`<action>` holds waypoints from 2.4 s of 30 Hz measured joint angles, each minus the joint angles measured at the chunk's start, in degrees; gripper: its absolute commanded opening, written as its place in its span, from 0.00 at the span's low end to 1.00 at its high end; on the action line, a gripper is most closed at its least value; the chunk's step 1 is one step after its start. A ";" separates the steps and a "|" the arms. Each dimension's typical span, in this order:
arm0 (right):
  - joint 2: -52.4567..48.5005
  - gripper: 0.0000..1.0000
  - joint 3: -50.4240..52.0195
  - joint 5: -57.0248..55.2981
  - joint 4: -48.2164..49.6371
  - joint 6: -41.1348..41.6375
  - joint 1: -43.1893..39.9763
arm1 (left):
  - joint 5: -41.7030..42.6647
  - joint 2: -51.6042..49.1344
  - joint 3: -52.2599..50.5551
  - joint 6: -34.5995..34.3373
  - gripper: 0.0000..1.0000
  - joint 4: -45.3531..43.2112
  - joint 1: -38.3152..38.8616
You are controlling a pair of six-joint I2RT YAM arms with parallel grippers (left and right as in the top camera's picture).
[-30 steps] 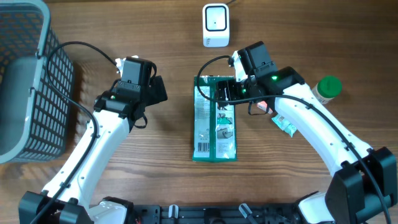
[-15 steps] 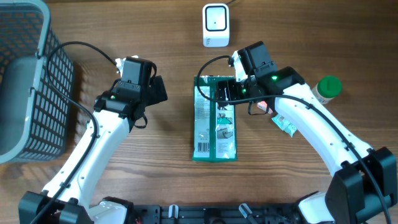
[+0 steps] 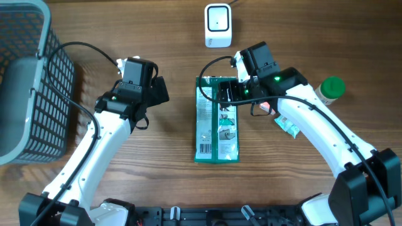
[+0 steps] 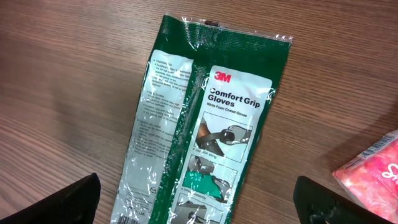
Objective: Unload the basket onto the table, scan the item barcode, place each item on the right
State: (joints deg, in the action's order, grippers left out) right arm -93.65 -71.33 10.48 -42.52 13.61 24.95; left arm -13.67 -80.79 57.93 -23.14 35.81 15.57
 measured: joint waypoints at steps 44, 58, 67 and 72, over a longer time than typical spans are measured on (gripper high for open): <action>0.00 1.00 0.00 0.00 0.02 0.00 0.00 | -0.66 0.00 0.00 0.00 1.00 -2.56 -0.55; 0.00 0.64 0.09 3.45 6.25 4.59 0.00 | -0.68 0.00 0.00 0.00 1.00 -2.56 -0.55; -6.34 0.71 0.09 4.11 3.08 2.99 0.00 | -0.68 0.00 0.00 0.00 1.00 -2.56 -0.55; -12.00 0.84 0.42 4.63 -4.42 3.02 0.48 | -0.68 0.00 0.00 0.00 1.00 -2.56 -0.55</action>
State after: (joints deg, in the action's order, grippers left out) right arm -105.65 -70.91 15.11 -46.94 16.62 25.43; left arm -14.35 -80.79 57.93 -23.14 33.26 15.03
